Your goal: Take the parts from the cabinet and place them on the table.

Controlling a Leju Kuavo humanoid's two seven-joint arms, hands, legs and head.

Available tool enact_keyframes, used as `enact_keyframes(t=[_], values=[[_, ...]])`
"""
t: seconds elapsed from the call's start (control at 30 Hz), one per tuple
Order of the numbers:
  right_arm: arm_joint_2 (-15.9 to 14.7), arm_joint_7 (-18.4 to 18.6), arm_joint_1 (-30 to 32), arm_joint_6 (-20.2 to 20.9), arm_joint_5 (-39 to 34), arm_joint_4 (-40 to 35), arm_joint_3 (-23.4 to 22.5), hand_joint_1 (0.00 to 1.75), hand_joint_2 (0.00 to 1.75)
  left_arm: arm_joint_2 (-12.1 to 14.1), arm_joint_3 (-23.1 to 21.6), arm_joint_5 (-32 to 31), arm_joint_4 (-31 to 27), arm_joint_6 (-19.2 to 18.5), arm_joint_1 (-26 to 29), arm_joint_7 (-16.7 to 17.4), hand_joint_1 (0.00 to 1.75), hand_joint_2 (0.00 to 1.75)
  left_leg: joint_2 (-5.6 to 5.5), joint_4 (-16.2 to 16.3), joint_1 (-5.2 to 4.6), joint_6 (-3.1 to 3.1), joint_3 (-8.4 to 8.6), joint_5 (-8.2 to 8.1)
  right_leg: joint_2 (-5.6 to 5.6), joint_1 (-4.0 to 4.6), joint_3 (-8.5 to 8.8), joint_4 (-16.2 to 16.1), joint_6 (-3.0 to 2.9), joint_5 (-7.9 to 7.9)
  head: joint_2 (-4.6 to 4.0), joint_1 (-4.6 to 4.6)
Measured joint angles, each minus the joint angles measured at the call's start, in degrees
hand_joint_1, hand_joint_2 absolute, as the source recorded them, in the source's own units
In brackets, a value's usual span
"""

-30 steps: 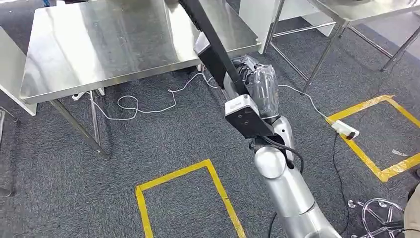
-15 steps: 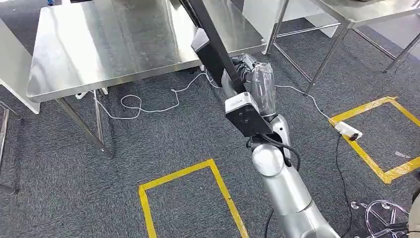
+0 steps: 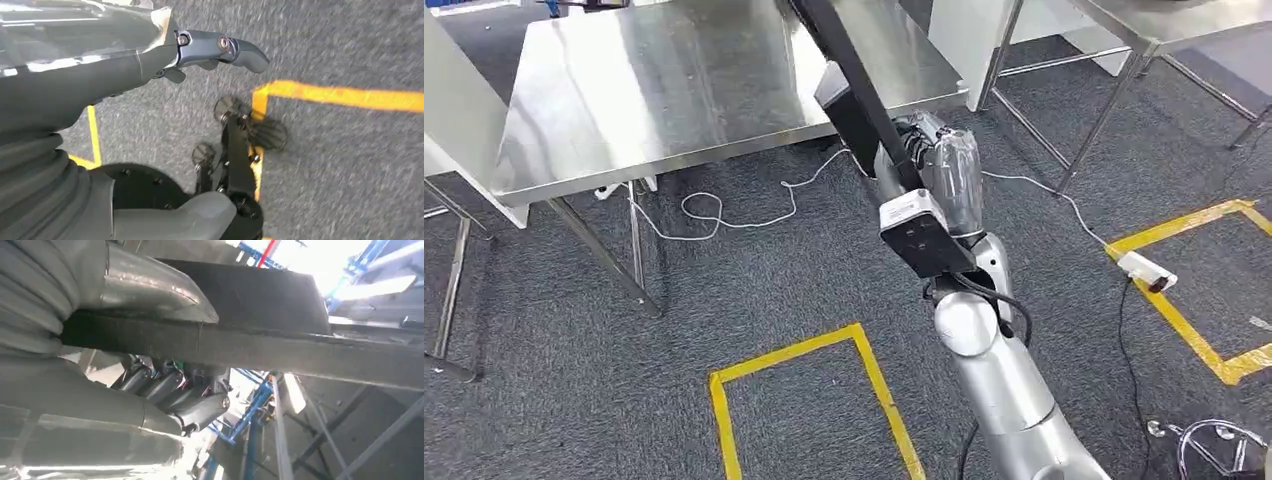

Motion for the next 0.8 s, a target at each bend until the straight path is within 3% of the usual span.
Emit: enact_keyframes(t=[0.03,0.07,0.1,0.17,0.2,0.23,0.27,0.33,0.37,0.4,0.43,0.5,0.53,0.57,0.63,0.7,0.73,0.77,0.8], values=[[0.1,0.0,-0.1,0.0,0.0,0.0,0.0,1.75,1.75,0.0,0.0,0.0,0.0,0.0,0.0,0.0,0.00,1.75,0.17,0.5,0.24,-0.45,-0.13,-0.48,0.01,-0.49,0.24,-0.2,-0.65,0.17,0.00,0.00],[0.1,0.0,-0.1,-0.1,0.0,0.0,0.0,1.75,1.75,0.0,0.0,0.0,0.0,0.0,0.0,0.0,0.00,1.75,0.76,1.8,0.29,-0.51,-0.64,-1.21,0.01,-0.44,0.38,-0.3,-1.01,0.08,0.00,0.00],[0.1,-0.1,-0.1,-0.3,0.0,0.0,0.0,1.75,1.75,0.0,0.0,0.0,0.0,-0.1,0.0,0.0,0.00,1.75,1.18,5.9,0.23,-0.50,-2.60,-3.51,-0.08,-0.23,0.51,-0.3,-1.69,-0.07,0.00,-0.40],[0.1,-0.2,0.0,-0.4,0.0,0.0,0.0,1.75,1.75,0.0,0.0,-0.1,0.0,-0.2,0.0,0.0,0.00,1.75,1.24,15.5,0.19,-0.49,-7.68,-7.53,-0.15,0.36,0.53,-0.2,-2.21,-0.21,0.00,-0.35],[0.1,-0.2,0.2,-0.4,0.0,0.1,0.0,1.75,1.75,0.0,0.0,-0.1,0.0,-0.2,0.0,0.0,0.00,1.75,1.24,18.4,0.18,-0.37,-9.44,-8.04,-0.14,0.65,0.57,-0.2,-2.34,-0.29,0.00,-0.37],[0.1,-0.2,0.3,-0.4,-0.1,0.1,0.0,1.75,1.75,0.0,0.0,-0.1,0.0,-0.3,0.1,0.0,0.00,1.75,1.25,18.6,0.14,-0.11,-9.89,-7.14,-0.14,0.90,0.71,-0.2,-2.47,-0.39,0.00,-0.35],[0.1,-0.2,0.4,-0.4,-0.1,0.1,0.0,1.75,1.75,0.0,0.0,-0.2,0.0,-0.5,0.1,0.0,0.00,1.75,1.29,15.9,0.03,0.26,-8.88,-5.02,-0.12,1.09,0.92,-0.2,-2.66,-0.53,0.00,-0.33],[0.1,-0.2,0.3,-0.5,-0.1,0.1,0.0,1.75,1.75,0.0,0.0,-0.3,0.0,-0.6,0.1,0.0,0.00,1.75,1.41,6.2,-0.35,1.36,-4.25,0.34,-0.09,1.45,1.56,-0.2,-2.96,-0.89,0.00,-0.35],[0.1,-0.2,0.4,-0.5,-0.1,0.1,-0.1,1.75,1.75,0.1,0.0,-0.4,0.0,-0.6,0.0,0.0,0.00,1.75,1.67,2.5,-0.69,2.17,-2.31,0.76,-0.08,1.39,1.77,-0.3,-2.81,-1.18,0.00,-0.35],[0.0,-0.2,0.2,-0.6,-0.1,0.1,-0.2,1.75,1.75,0.2,0.0,-0.6,0.0,-0.7,0.0,0.0,0.00,1.75,1.85,1.6,-1.00,2.05,-1.88,0.34,-0.11,2.23,1.47,-0.2,-2.56,-1.33,0.00,-0.15],[0.0,-0.2,0.3,-0.7,-0.1,0.0,-0.3,1.75,1.75,0.2,0.0,-0.8,0.0,-0.9,-0.2,-0.1,0.00,1.75,1.78,1.7,-1.14,2.01,-1.96,0.29,-0.14,1.73,1.40,-0.3,-2.29,-1.37,0.00,-0.35],[-0.1,-0.2,0.4,-0.8,-0.2,0.0,-0.4,1.75,1.75,0.2,0.0,-1.0,0.0,-1.2,0.0,-0.1,0.00,1.75,1.56,1.4,-1.55,2.27,-2.00,0.17,-0.33,1.53,1.52,-0.5,-1.90,-1.47,0.00,-0.31],[-0.1,-0.2,0.4,-0.8,-0.2,-0.2,-0.6,1.75,1.75,0.2,0.0,-1.0,0.0,-1.3,0.0,-0.1,0.00,1.75,1.52,0.5,-1.08,2.56,-1.29,0.43,-0.34,2.20,1.64,-0.7,-1.46,-1.79,0.00,-0.24],[-0.2,-0.2,0.5,-0.8,-0.2,-0.6,-0.9,1.75,1.75,0.1,-0.1,-1.2,0.0,-1.3,0.0,-0.2,0.00,1.75,1.49,-0.1,-0.93,2.70,-0.73,0.58,-0.29,1.61,1.10,0.7,-1.31,-2.20,0.00,-0.26],[-0.4,-0.3,0.4,-1.0,-0.2,-0.6,-1.3,1.75,1.75,0.2,-0.1,-1.2,0.0,-1.4,-0.1,-0.3,0.00,1.75,1.48,-0.3,-0.76,3.15,-0.25,0.35,-0.15,1.45,-3.05,8.2,-1.62,-5.09,0.00,-0.18],[-0.9,-0.3,1.0,-1.1,-0.2,-0.6,-1.6,1.75,1.75,0.2,-0.1,-1.4,0.0,-1.7,-0.1,-0.3,0.00,1.75,1.27,-0.3,-0.78,3.24,0.00,-0.01,-0.15,1.11,-8.02,16.5,-1.36,-7.38,0.00,-0.24],[-1.0,-0.3,1.3,-1.1,-0.2,-0.6,-1.7,1.75,1.75,0.2,-0.1,-1.4,0.0,-1.8,0.0,-0.3,0.00,1.75,1.16,-0.3,-0.75,3.16,0.19,-0.19,-0.15,0.96,-9.06,17.5,-0.89,-7.11,0.00,-0.11],[-1.1,-0.3,1.5,-1.1,-0.2,-0.6,-1.7,1.75,1.75,0.2,-0.1,-1.4,0.0,-1.8,0.0,-0.3,0.00,1.75,1.01,-0.3,-0.66,2.94,0.51,-0.44,-0.16,0.69,-8.46,15.3,-0.12,-5.38,0.00,-0.11],[-1.1,-0.3,1.4,-1.1,-0.2,-0.6,-1.7,1.75,1.75,0.2,-0.1,-1.4,0.0,-1.8,0.0,-0.3,0.00,1.75,0.93,-0.2,-0.57,2.72,0.89,-0.68,-0.20,0.43,-6.74,11.0,0.61,-3.08,0.00,-0.09]])
